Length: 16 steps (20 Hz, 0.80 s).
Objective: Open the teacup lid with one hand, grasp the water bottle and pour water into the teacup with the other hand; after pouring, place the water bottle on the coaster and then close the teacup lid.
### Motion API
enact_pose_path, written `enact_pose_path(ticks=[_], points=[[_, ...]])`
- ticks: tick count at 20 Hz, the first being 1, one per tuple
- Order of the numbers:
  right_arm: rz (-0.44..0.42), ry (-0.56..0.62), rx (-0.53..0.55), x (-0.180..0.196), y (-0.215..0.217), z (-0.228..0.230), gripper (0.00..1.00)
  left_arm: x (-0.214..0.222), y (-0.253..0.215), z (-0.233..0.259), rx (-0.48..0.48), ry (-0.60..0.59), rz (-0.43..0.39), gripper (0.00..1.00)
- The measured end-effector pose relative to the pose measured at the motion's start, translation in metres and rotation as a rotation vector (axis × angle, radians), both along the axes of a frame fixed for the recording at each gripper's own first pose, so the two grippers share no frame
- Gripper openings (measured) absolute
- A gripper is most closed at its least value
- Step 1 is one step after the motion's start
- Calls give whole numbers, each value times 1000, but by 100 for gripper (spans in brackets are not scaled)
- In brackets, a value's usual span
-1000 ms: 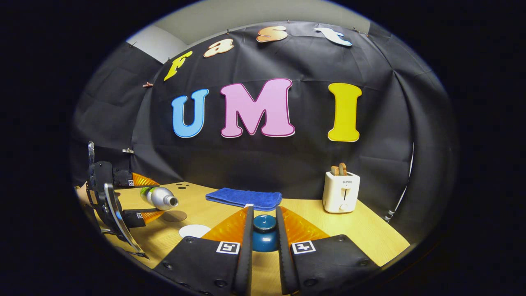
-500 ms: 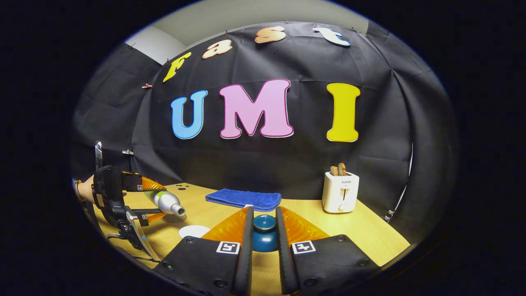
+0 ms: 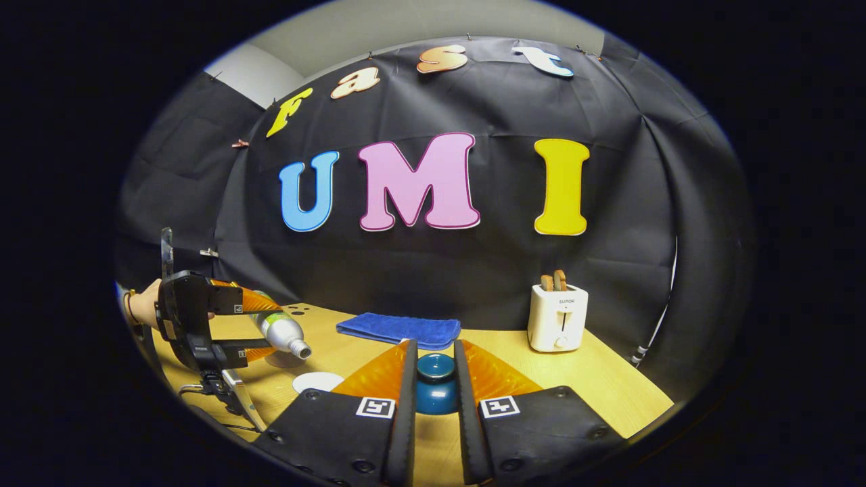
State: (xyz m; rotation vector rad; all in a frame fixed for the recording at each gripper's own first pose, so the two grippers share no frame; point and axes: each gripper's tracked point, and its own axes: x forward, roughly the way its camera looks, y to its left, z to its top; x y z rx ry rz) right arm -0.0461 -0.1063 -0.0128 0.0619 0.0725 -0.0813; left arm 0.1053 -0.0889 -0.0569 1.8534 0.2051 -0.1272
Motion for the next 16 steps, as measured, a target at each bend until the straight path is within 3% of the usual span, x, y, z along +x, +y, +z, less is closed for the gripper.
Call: enact_pose_path(ticks=[16], points=[[7,3,11,0,1,-2,31,10,-1,15,211,26,-52,80]])
